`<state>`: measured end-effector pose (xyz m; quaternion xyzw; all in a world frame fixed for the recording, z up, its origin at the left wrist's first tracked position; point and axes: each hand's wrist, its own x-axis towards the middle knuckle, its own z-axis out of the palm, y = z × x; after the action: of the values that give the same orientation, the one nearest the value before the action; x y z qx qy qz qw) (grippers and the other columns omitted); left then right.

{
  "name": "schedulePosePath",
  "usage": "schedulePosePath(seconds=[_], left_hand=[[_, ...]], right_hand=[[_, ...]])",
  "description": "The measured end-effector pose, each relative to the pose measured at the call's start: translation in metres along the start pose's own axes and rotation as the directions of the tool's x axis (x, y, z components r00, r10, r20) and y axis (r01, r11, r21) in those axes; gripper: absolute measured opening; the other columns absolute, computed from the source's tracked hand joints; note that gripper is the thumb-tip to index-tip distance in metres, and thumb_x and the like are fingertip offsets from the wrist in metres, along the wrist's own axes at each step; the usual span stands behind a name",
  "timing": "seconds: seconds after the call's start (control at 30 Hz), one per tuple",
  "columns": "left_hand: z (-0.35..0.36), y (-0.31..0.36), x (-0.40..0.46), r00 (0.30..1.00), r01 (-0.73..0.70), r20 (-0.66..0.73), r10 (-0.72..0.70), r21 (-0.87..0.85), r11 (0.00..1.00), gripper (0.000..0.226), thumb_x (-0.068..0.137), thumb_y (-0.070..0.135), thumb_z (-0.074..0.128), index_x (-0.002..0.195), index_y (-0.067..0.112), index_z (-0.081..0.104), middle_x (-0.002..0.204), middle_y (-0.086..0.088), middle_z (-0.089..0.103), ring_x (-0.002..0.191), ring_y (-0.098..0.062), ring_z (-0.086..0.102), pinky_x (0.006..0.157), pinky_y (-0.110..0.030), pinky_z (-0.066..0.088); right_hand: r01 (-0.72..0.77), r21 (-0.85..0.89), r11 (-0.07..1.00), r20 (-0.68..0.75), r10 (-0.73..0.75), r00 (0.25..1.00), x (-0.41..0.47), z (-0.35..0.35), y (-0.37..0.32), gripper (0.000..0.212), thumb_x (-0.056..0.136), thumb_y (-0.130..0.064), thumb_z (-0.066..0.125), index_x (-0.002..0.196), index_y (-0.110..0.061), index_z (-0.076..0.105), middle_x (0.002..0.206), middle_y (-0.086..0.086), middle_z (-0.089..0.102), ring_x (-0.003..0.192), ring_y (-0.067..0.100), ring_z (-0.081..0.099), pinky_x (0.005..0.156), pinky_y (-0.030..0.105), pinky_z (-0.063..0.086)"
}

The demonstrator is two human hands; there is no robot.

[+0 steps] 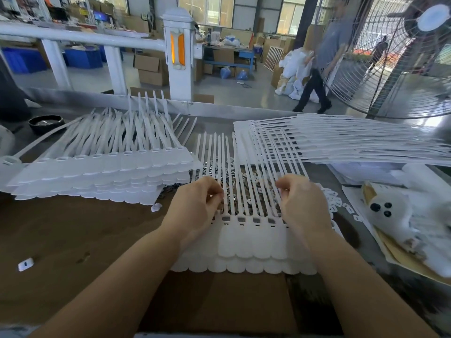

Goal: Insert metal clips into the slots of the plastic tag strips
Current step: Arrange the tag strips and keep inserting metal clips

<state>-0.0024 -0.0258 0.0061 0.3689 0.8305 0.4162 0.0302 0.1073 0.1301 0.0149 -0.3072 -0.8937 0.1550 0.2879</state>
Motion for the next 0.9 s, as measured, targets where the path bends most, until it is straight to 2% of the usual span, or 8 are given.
schedulePosePath(seconds=[0.07,0.2,0.33,0.47,0.63,0.77,0.83,0.9], left_hand=[[-0.002,-0.002,0.000,1.000,0.021,-0.007,-0.021,-0.003,1.000,0.013,0.090,0.017,0.060,0.086,0.029,0.057,0.081,0.017,0.061,0.079,-0.001,0.060,0.069,-0.011,0.047],[-0.007,-0.005,0.000,0.999,0.051,-0.017,-0.051,0.003,0.999,0.013,0.088,0.017,0.062,0.085,0.030,0.060,0.077,0.020,0.060,0.074,0.004,0.057,0.058,-0.003,0.042],[-0.009,-0.008,0.000,0.997,0.071,-0.027,-0.072,-0.029,0.997,0.013,0.087,0.014,0.064,0.092,0.025,0.067,0.076,0.024,0.058,0.073,0.008,0.055,0.059,0.000,0.041],[-0.009,-0.008,-0.001,0.996,0.081,-0.022,-0.082,-0.041,0.996,0.016,0.088,0.015,0.063,0.099,0.022,0.071,0.077,0.022,0.059,0.075,0.007,0.056,0.068,-0.003,0.041],[-0.009,-0.008,-0.001,0.993,0.106,-0.053,-0.107,-0.032,0.994,0.012,0.087,0.017,0.065,0.096,0.019,0.072,0.072,0.020,0.059,0.068,0.003,0.056,0.064,-0.007,0.040],[-0.011,-0.010,-0.001,0.988,0.138,-0.069,-0.140,-0.040,0.990,0.010,0.084,0.015,0.068,0.089,0.023,0.071,0.072,0.020,0.059,0.069,0.005,0.056,0.061,-0.004,0.039],[-0.012,-0.010,-0.002,0.986,0.151,-0.059,-0.156,-0.083,0.985,0.013,0.084,0.014,0.069,0.087,0.026,0.067,0.073,0.020,0.060,0.068,0.006,0.056,0.057,-0.002,0.039],[-0.013,-0.009,-0.003,0.987,0.148,-0.043,-0.153,-0.093,0.985,0.014,0.084,0.014,0.069,0.088,0.027,0.066,0.076,0.019,0.062,0.073,0.004,0.058,0.062,-0.004,0.039]], right_hand=[[-0.086,-0.135,0.987,0.004,0.087,0.996,0.008,-0.006,0.012,0.031,0.089,0.008,0.045,0.110,-0.006,0.063,0.104,0.009,0.066,0.090,0.022,0.060,0.073,0.027,0.047],[-0.218,-0.346,0.913,0.106,0.269,0.957,0.018,-0.017,0.030,0.016,0.085,0.007,0.045,0.079,-0.006,0.052,0.082,0.012,0.054,0.095,0.035,0.058,0.071,0.036,0.043],[-0.273,-0.404,0.873,0.133,0.352,0.927,0.023,-0.022,0.042,0.015,0.087,0.003,0.044,0.098,0.000,0.055,0.089,0.016,0.061,0.091,0.034,0.059,0.069,0.036,0.043],[-0.235,-0.440,0.867,0.120,0.317,0.941,0.027,-0.023,0.047,0.019,0.088,0.002,0.049,0.102,-0.002,0.061,0.090,0.014,0.064,0.087,0.031,0.062,0.064,0.031,0.041],[-0.227,-0.434,0.872,0.034,0.268,0.963,0.028,-0.024,0.049,0.024,0.086,0.007,0.049,0.096,-0.005,0.066,0.082,0.012,0.066,0.072,0.026,0.057,0.060,0.028,0.037],[-0.170,-0.433,0.885,0.009,0.193,0.981,0.027,-0.027,0.040,0.027,0.084,0.010,0.048,0.096,-0.005,0.067,0.086,0.011,0.067,0.079,0.027,0.062,0.060,0.027,0.039],[-0.093,-0.412,0.906,0.050,0.125,0.991,0.024,-0.026,0.029,0.030,0.083,0.010,0.046,0.100,-0.004,0.067,0.090,0.011,0.067,0.080,0.026,0.061,0.064,0.032,0.047],[-0.032,-0.293,0.956,0.074,0.057,0.996,0.018,-0.025,0.016,0.028,0.088,0.006,0.049,0.104,-0.006,0.068,0.093,0.011,0.069,0.077,0.020,0.059,0.072,0.029,0.049]])
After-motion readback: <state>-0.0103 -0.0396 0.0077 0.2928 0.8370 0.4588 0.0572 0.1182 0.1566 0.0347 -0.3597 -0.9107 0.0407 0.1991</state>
